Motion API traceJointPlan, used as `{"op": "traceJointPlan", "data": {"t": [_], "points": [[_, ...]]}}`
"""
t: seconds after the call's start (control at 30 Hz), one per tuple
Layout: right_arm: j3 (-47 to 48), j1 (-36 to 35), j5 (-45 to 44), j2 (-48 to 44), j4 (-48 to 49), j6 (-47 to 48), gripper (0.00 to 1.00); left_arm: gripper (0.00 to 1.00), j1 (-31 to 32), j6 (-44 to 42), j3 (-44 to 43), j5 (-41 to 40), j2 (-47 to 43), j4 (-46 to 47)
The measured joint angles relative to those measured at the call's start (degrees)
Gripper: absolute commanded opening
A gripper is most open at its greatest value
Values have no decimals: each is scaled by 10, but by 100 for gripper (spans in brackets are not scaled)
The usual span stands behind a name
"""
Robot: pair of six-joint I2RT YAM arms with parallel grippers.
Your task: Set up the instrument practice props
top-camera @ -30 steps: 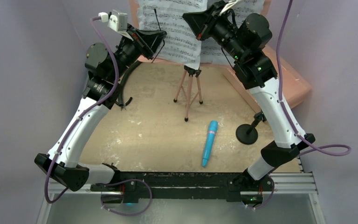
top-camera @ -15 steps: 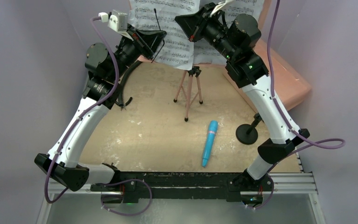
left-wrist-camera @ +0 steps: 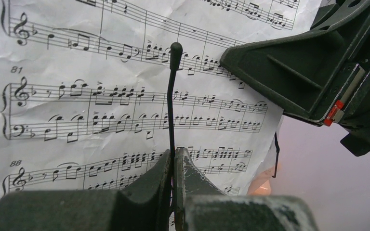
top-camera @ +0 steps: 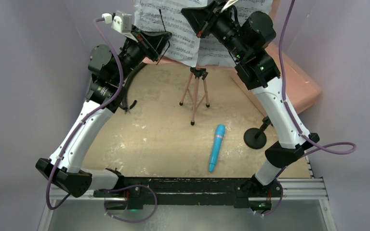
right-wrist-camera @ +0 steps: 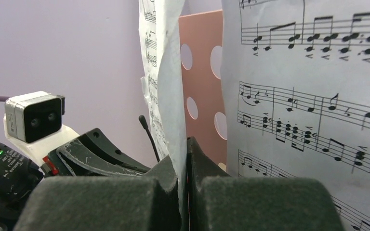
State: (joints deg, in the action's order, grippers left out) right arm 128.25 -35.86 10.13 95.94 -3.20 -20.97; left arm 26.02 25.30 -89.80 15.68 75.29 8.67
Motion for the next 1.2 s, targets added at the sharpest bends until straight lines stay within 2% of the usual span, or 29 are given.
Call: {"op": "traceJointPlan", "data": {"t": [0.47, 0.5, 0.6, 0.73, 1.0, 1.2], "points": [[7, -9, 10, 31, -12, 11, 0, 1, 0, 2, 6, -8, 0, 7], [7, -9, 10, 31, -12, 11, 0, 6, 0, 2, 6, -8, 0, 7], [10, -9, 10, 31, -11, 12, 9, 22, 0, 2, 6, -10, 0, 7], [10, -9, 9, 30, -7, 14, 20, 36, 0, 5, 6, -15, -1, 15], [2, -9, 5, 22, -4, 18, 31, 48, 0, 6, 7, -23, -7, 23], [-8, -9, -4, 5, -3, 18, 43, 56, 0, 6, 14, -30, -23, 25]]}}
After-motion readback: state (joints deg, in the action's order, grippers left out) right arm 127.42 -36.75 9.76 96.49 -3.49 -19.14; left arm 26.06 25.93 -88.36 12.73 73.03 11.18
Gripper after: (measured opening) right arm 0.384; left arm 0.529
